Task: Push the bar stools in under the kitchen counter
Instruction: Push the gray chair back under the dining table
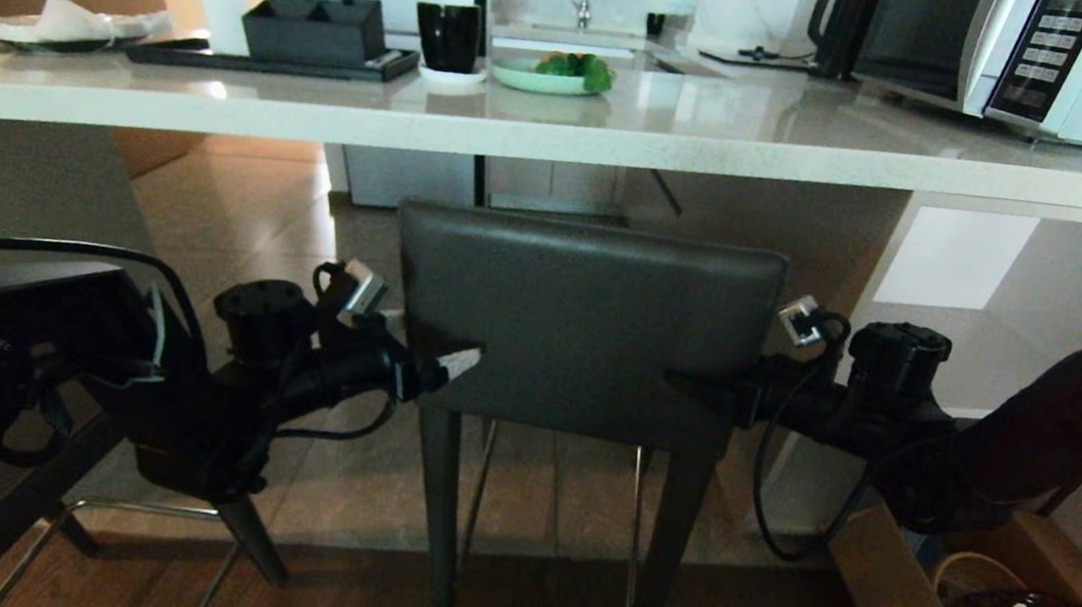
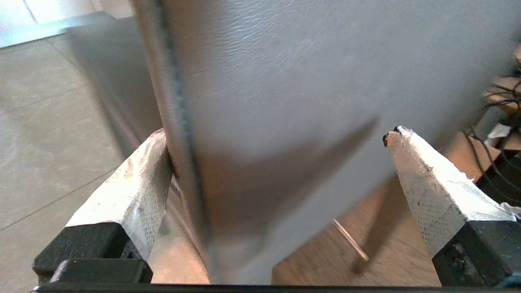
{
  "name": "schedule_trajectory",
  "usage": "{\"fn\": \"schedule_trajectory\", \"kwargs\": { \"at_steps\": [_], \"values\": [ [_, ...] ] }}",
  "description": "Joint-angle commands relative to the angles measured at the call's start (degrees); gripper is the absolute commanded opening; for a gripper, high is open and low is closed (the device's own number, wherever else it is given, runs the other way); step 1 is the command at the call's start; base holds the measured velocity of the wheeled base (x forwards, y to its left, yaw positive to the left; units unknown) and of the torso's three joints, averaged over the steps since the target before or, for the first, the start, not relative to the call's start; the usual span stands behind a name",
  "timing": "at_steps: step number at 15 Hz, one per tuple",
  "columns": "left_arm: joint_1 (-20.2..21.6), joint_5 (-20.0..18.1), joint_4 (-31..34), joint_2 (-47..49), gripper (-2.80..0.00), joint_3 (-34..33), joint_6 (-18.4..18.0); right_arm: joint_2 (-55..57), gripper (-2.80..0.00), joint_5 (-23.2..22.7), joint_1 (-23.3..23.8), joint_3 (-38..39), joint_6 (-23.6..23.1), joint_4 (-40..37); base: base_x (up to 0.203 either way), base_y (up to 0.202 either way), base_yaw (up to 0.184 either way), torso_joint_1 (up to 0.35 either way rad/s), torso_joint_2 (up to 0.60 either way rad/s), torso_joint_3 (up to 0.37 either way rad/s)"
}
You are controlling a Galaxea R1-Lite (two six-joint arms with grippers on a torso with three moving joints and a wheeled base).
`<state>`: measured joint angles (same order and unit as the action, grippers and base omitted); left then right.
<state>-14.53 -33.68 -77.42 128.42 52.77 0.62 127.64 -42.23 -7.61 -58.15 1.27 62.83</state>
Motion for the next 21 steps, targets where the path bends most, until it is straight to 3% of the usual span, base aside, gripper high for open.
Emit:
{"fn": "schedule_trajectory", "kwargs": {
  "at_steps": [1, 7, 16, 19, 21],
  "values": [
    [-0.59, -0.51, -0.53, 0.17, 0.0, 0.05, -0.01, 1.19, 0.0, 2.44, 0.38, -3.48, -0.11, -0.84, 0.0, 0.0, 0.0, 0.0, 0.0, 0.0],
    [1.19, 0.26, 0.33, 3.39, 0.0, 6.01, -0.01, 2.17, 0.0, 3.03, 0.64, -5.92, -0.13, -2.45, 0.0, 0.0, 0.0, 0.0, 0.0, 0.0],
    [3.03, 0.45, 7.28, 7.19, 0.0, 16.13, -0.09, 3.49, 0.0, 3.29, -0.3, -7.15, -0.13, -2.28, 0.0, 0.0, 0.0, 0.0, 0.0, 0.0],
    [3.02, 0.45, 8.93, 8.43, 0.0, 18.42, -0.09, 4.71, 0.0, 7.7, -0.46, -9.29, -0.21, -2.36, 0.0, 0.0, 0.0, 0.0, 0.0, 0.0],
    [2.93, 0.45, 9.13, 8.89, 0.0, 18.74, -0.18, 4.99, 0.0, 7.95, -0.47, -10.05, -0.21, -2.54, 0.0, 0.0, 0.0, 0.0, 0.0, 0.0]
  ]
}}
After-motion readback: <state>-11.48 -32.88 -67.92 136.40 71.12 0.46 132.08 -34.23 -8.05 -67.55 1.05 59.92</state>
